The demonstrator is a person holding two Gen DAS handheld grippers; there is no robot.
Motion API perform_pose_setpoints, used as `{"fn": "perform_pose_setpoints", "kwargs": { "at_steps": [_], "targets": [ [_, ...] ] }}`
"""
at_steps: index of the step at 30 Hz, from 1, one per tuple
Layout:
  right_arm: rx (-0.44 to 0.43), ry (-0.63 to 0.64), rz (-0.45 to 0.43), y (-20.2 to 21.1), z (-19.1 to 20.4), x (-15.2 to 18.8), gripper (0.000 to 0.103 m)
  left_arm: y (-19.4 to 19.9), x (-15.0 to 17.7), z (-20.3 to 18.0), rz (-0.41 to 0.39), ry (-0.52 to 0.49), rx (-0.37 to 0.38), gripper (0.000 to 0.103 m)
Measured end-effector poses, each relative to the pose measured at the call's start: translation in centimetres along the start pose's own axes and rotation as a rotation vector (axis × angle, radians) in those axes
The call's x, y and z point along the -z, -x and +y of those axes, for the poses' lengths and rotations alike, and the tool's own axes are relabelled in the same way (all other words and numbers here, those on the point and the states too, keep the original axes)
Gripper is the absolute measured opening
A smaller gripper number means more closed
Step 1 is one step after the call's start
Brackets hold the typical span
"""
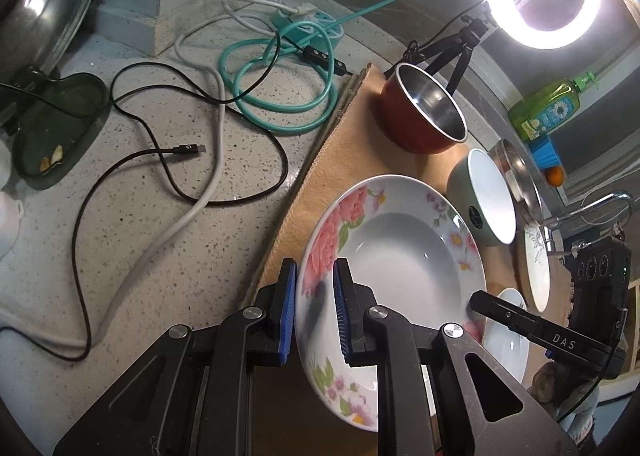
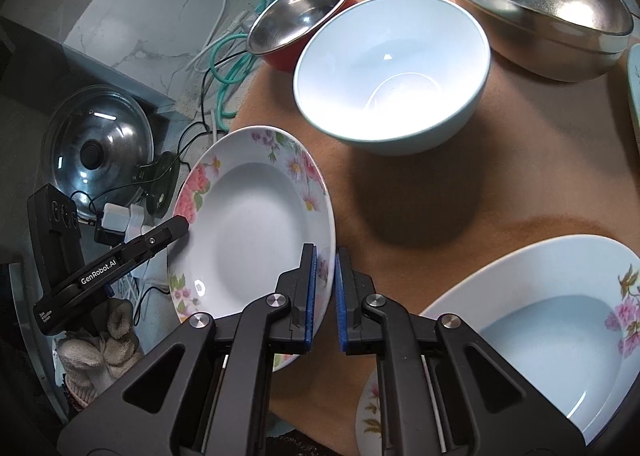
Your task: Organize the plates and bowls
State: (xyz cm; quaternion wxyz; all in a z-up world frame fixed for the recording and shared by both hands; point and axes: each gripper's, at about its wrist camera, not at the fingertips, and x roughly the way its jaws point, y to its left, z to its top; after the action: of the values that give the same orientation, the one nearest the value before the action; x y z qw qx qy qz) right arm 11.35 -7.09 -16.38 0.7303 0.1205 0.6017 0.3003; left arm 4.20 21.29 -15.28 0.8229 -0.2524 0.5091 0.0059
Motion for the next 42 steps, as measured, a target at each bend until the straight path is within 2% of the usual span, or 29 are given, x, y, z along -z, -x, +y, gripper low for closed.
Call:
{"fn": "perform_pose_setpoints", "kwargs": {
  "at_steps": [11,26,35,42],
  "targets": [
    [-0.018,0.002,-0.031,5.1,-2.3,2.3,0.009,2.0,2.6,-4.5,-0.034,-0.04,0.039,0.016],
    [0.062,-0.09,-0.078,12.6,-10.4,6.9,0.009,-1.2,7.5,-13.3,0.059,-0.156,0.124,0.016],
    [0.098,-0.146,-0.07,14.1,-14.8,9.0,0.009,-3.3,9.6,-16.3,0.118,-0.211,0.123,0.016],
    [0.112,-0.155,-0.067,13.9,-16.1,9.1,0.009,-4.1,10.0,-17.2,0.132,-0.244,0.095,0.016]
  ]
}}
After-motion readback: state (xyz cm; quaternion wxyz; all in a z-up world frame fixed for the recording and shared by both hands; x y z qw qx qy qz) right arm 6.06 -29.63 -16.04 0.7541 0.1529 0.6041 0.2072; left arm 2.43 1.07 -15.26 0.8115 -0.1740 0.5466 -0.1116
